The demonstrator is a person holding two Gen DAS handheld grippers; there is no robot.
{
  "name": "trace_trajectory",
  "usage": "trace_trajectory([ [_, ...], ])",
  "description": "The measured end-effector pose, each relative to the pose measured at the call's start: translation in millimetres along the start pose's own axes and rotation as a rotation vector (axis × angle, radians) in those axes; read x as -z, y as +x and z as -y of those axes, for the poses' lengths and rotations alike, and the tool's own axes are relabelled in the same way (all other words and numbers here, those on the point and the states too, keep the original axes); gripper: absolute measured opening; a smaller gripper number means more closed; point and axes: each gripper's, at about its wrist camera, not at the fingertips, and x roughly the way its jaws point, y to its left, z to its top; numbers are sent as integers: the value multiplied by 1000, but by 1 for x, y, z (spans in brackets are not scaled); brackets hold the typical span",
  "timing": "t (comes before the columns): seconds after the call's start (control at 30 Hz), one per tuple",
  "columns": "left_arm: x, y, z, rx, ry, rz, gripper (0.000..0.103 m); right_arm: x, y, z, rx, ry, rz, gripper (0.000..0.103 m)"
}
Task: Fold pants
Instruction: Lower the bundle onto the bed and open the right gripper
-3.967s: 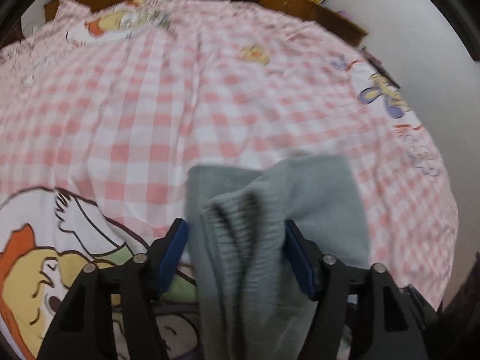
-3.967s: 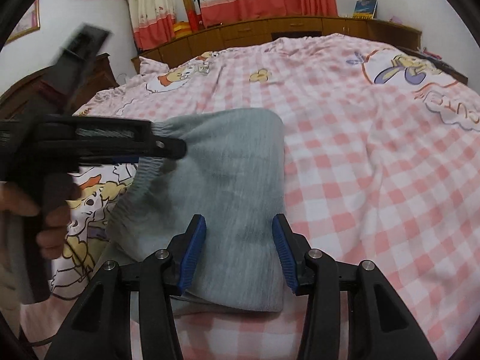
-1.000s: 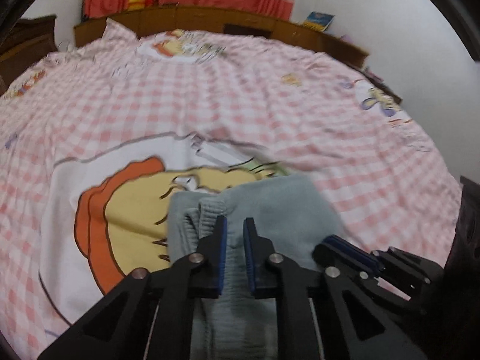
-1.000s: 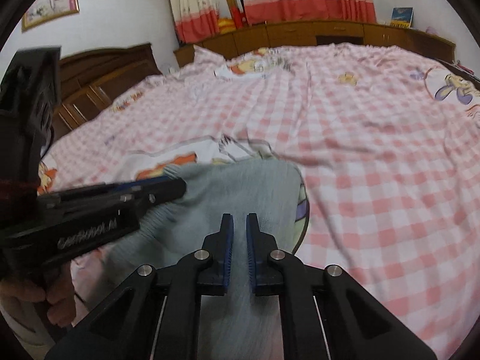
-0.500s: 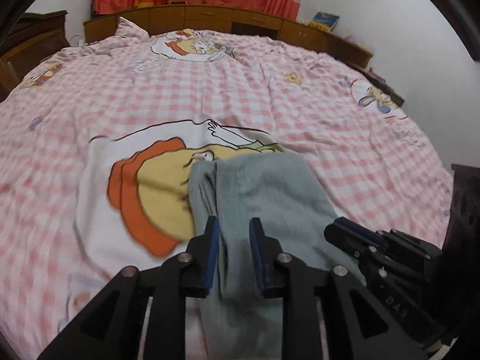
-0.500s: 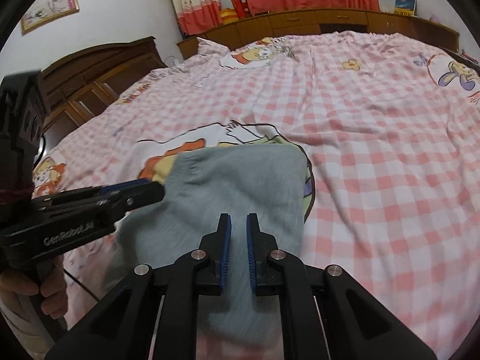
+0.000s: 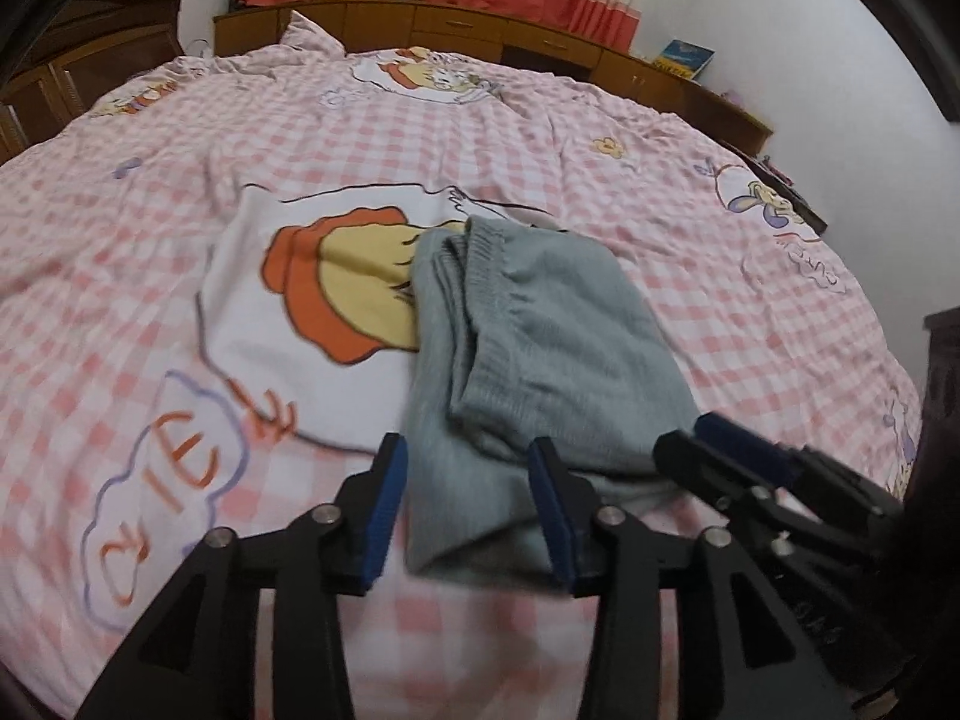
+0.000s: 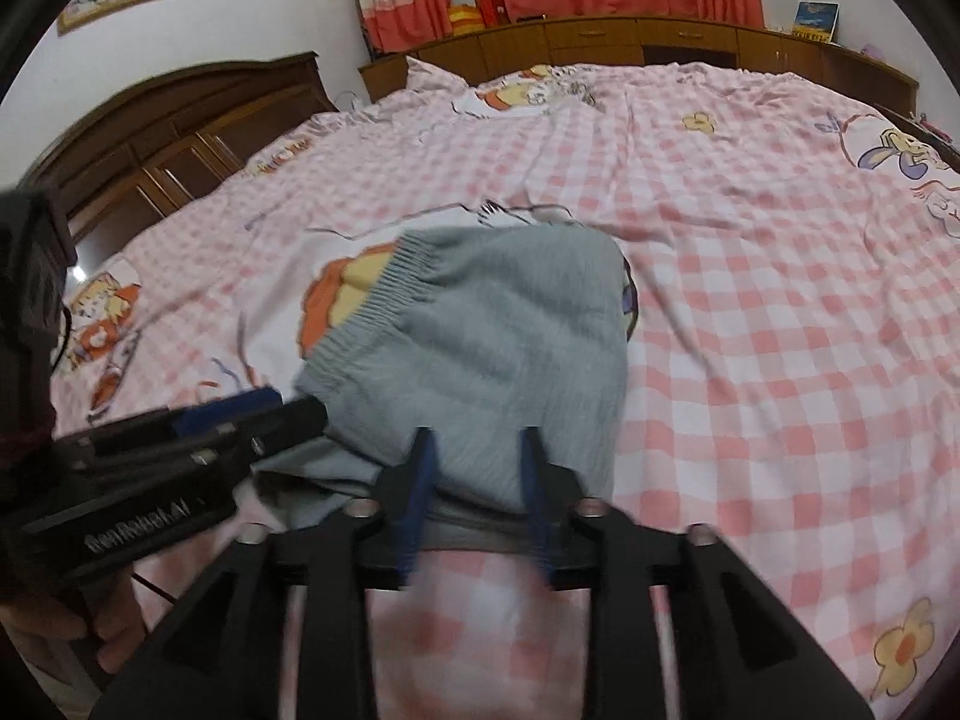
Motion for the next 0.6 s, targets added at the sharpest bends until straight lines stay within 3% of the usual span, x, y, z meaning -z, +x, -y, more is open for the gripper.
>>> trace_trajectory([
  [0.3, 21, -20, -5, -24, -23, 14, 75, 19, -25, -6, 31, 10, 20, 59],
  [0.37, 22, -17, -7, -26, -39, -2, 77, 24, -26, -4, 68, 18, 10, 68],
  [0.6, 28, -4, -14, -52, -82, -43, 82, 34, -21, 10, 96, 65, -5, 75],
])
